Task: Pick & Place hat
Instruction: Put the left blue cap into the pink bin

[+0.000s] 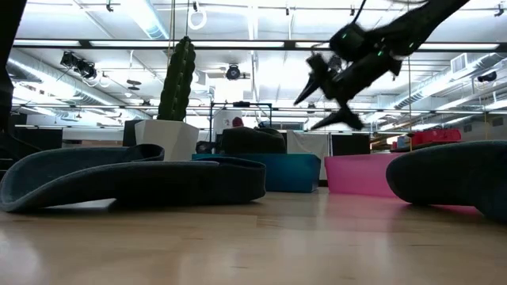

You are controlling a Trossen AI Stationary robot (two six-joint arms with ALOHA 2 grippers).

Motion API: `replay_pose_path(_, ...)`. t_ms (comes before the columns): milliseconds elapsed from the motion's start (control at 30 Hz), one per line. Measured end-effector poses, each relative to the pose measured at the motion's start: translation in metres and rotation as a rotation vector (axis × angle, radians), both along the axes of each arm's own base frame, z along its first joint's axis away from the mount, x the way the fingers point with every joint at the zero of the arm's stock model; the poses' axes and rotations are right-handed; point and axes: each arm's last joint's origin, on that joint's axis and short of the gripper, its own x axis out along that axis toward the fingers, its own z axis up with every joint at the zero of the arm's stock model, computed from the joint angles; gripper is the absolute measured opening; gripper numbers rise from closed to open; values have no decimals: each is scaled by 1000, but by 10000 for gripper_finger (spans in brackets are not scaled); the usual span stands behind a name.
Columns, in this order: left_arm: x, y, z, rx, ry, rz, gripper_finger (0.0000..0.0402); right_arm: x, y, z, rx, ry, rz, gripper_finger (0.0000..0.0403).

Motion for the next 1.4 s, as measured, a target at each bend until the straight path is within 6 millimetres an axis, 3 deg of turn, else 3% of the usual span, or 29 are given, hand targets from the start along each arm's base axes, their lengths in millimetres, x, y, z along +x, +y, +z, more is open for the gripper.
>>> replay_pose_path(167,-2,3,-6,12,65,7,119,-25,22,31,-96,6,84,306)
replay_pose_path(300,-5,6,-11,-29,116,39,119,-41,45,47,-176,31,173,267)
replay_pose_path(400,-7,11,-16,-67,157,79,119,-53,59,56,-252,72,169,213)
replay_pose_path(667,-14,28,-33,-286,283,265,119,-75,86,73,-446,87,258,15)
replay_pose_path(800,-19,32,-44,-484,389,343,119,-82,91,74,-469,117,259,30)
replay_pose_path(933,-17,23,-66,-517,574,382,119,-86,96,75,-475,130,273,43)
replay_pose_path(1133,-1,-12,-111,-487,729,395,119,-96,104,80,-496,110,315,39)
replay_pose_path(1400,-19,-65,-182,-607,925,677,119,-111,111,80,-544,148,397,38)
